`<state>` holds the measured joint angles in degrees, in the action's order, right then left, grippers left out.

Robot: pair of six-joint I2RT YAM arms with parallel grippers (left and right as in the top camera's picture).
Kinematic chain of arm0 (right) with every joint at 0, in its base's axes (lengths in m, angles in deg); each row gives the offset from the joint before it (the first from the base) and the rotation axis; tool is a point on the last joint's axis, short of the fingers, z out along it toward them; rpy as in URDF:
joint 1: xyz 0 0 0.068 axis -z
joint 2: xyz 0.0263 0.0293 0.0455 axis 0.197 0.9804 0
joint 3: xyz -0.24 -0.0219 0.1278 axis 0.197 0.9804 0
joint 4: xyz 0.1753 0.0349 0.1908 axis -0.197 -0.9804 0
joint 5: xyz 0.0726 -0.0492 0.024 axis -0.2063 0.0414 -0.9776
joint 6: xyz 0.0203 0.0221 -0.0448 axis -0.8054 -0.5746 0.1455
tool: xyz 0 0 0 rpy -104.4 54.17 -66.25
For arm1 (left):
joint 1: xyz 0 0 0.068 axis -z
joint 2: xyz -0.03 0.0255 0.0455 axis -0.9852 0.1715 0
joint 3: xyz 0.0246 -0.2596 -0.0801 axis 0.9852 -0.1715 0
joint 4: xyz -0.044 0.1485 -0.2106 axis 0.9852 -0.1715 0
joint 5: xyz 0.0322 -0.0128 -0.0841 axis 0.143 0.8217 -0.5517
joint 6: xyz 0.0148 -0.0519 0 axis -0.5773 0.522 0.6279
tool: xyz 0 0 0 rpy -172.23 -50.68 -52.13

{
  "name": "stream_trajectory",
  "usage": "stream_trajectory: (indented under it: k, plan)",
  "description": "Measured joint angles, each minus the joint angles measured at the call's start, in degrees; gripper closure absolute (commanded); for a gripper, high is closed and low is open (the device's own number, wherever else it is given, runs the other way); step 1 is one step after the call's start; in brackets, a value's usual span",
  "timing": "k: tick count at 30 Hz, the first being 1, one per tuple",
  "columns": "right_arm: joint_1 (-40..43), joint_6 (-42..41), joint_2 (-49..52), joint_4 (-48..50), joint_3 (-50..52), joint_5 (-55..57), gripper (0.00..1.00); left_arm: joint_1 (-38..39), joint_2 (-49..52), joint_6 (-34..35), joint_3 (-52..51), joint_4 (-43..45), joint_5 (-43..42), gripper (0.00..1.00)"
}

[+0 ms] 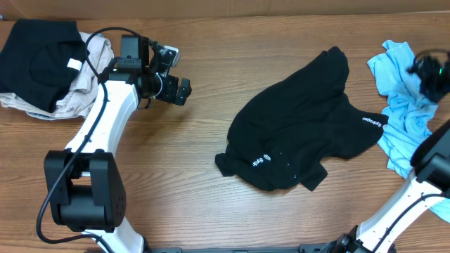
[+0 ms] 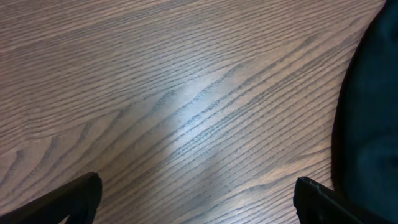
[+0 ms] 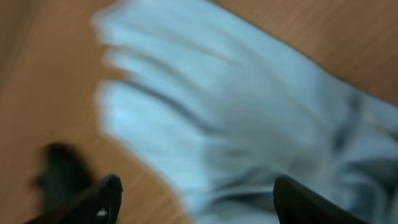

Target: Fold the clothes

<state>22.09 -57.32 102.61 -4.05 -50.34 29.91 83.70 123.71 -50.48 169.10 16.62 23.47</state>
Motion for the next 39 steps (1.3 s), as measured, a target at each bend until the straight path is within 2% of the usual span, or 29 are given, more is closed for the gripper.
stream_trajectory:
  k: [4, 7, 15, 21, 27, 29, 33, 37, 39]
  plan:
    - [-4.92, 0.85, -0.33, -6.25, -9.86, -0.85, 0.12, 0.02, 0.00, 0.00, 0.00, 0.11, -0.02, 0.00]
    - [-8.98, 1.18, -0.68, -8.94, -12.61, -0.90, 0.10, 0.00, 0.00, 0.00, 0.00, 0.07, -0.04, 0.00]
    - [-15.17, 1.14, -0.70, -18.51, -12.94, -1.86, 0.09, 3.21, 0.00, -2.60, 0.00, -5.05, -2.10, 0.00]
    - [-15.21, 1.16, -0.70, -25.99, -12.94, -2.73, 0.09, 12.11, 0.00, -6.10, 0.00, -7.76, -3.13, 0.00]
    - [-15.52, 2.69, -0.70, -30.75, -12.94, -3.23, 0.08, 19.32, 0.00, -7.72, 0.15, -16.63, -3.06, 0.23]
    - [-15.80, 3.19, -0.70, -30.99, -12.94, -3.21, 0.08, 20.41, 0.00, -7.93, 0.07, -19.63, -3.04, 0.28]
    - [-16.35, 3.67, -0.70, -31.04, -12.94, -3.23, 0.08, 21.55, 0.00, -7.85, -1.42, -21.38, -3.04, 0.28]
    - [-16.76, 4.13, -0.70, -31.10, -12.94, -3.21, 0.08, 21.70, 0.00, -6.80, -6.03, -19.85, -3.04, 0.36]
    - [-17.03, 4.33, -0.70, -31.15, -12.94, -3.21, 0.07, 21.70, 0.00, -5.66, -8.22, -18.93, -3.04, 0.35]
